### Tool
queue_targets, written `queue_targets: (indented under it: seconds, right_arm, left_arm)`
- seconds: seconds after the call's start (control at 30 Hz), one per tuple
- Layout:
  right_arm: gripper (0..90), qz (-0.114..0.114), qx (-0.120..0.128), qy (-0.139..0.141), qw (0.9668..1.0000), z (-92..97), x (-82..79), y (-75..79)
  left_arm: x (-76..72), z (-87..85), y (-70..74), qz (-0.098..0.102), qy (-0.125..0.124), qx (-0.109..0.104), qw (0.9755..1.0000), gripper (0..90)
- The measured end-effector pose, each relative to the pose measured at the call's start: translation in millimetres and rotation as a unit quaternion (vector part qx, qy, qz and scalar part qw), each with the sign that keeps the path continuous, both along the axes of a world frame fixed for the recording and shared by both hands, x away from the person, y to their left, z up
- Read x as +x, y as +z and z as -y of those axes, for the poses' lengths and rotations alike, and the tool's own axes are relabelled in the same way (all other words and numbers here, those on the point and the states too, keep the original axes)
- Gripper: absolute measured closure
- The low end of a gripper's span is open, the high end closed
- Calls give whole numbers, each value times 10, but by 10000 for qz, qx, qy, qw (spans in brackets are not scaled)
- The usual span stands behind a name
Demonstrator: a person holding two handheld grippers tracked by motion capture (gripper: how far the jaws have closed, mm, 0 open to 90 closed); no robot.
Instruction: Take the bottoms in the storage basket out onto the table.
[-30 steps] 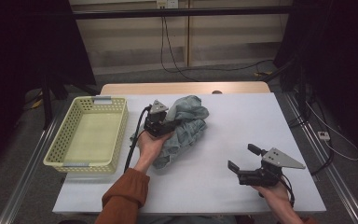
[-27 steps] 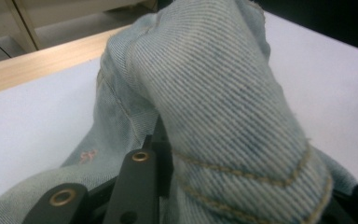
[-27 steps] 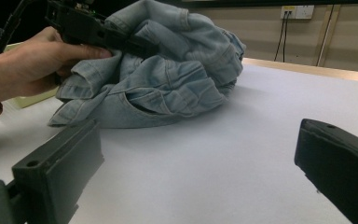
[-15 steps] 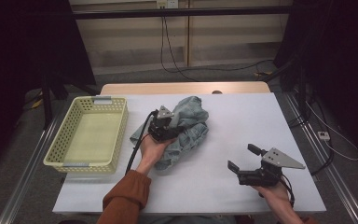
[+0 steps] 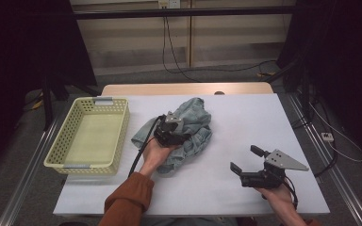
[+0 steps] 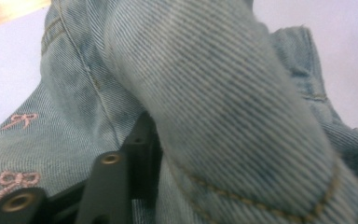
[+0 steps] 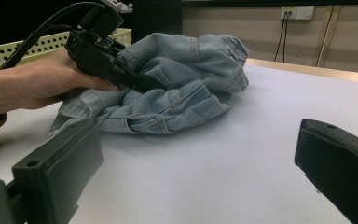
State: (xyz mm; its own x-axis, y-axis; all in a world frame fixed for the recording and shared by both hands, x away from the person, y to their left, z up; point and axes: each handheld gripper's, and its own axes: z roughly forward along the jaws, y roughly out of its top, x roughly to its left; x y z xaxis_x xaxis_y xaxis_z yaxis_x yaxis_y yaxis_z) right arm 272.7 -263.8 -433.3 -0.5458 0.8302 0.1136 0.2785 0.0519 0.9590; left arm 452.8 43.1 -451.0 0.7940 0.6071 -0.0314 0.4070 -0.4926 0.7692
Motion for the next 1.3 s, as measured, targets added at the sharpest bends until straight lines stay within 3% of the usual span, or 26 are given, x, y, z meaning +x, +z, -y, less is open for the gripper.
queue_targets:
  seconds: [0.17, 0.27, 0.37, 0.47, 0.6, 0.77, 0.87, 1.03, 1.3]
  right_arm:
    - [8, 5, 3, -1, 10000, 4, 2, -2]
    - [8, -4, 4, 1, 10000, 0, 2, 0]
    - [8, -1, 13, -7, 10000, 3, 3, 0]
    - [8, 7, -1, 1, 10000, 4, 2, -2]
    - [8, -21, 16, -8, 10000, 5, 8, -4]
    - [8, -11, 20, 7, 10000, 7, 9, -7]
    - [8, -10, 37, 10, 10000, 13, 18, -10]
    - [8, -11, 33, 40, 10000, 18, 27, -20]
    - [8, -28, 70, 38, 10000, 24, 26, -21]
  left_arm:
    - [-12, 19, -1, 83, 4, 127, 9999, 350]
    - [-2, 17, -12, 53, -5, 31, 10000, 275]
    - [3, 16, -20, 109, 179, 64, 9998, 143]
    - [13, 13, -18, 60, 144, 1, 9999, 56]
    - [9, 16, -4, 93, 266, -118, 9995, 19]
    - [-25, 34, 42, 266, 458, -72, 9986, 1]
    - [-31, 19, 97, 154, 511, -495, 9973, 19]
    - [-66, 5, 202, 476, 466, -860, 9941, 25]
    - [-120, 0, 314, 804, 400, -904, 9919, 29]
